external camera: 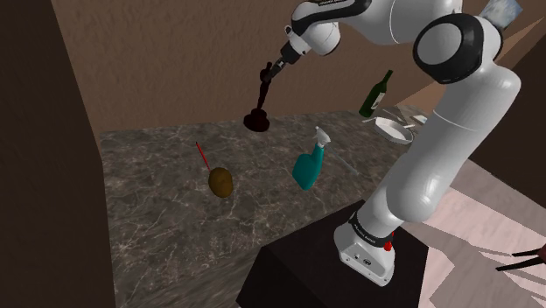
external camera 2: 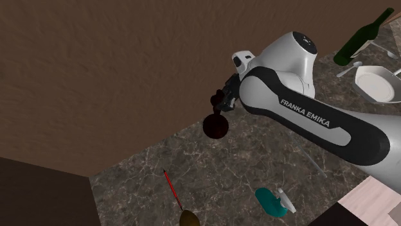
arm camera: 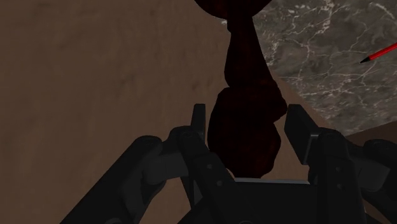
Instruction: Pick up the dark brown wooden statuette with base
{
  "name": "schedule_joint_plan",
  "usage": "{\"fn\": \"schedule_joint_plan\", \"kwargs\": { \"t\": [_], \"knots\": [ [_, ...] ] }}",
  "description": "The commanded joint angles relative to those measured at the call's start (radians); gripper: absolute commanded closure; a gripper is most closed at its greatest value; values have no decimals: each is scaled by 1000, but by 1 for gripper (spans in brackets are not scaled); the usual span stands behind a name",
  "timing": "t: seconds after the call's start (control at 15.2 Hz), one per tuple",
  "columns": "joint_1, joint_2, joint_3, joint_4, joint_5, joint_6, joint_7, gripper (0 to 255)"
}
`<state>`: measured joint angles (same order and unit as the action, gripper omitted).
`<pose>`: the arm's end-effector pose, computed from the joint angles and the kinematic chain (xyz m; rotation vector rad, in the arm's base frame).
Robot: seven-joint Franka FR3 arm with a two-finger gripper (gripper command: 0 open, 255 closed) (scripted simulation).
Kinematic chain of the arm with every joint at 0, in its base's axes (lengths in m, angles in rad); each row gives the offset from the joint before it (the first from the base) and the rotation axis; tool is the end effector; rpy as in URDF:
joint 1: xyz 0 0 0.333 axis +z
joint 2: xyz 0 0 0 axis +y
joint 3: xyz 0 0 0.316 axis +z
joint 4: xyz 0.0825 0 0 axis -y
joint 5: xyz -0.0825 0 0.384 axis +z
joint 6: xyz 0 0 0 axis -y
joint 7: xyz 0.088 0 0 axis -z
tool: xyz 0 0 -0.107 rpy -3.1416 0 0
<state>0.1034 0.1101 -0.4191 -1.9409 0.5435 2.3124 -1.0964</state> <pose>0.5834 -0.1725 0.4608 -2.8480 -0.6860 -0.6962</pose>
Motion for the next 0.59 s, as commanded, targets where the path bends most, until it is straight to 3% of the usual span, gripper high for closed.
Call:
{"fn": "schedule_joint_plan", "kwargs": {
  "t": [0.0,0.53],
  "knots": [
    [1,-11,-2,14,-15,-20,16,255],
    [2,-39,-9,84,-65,-105,74,255]
  ]
}}
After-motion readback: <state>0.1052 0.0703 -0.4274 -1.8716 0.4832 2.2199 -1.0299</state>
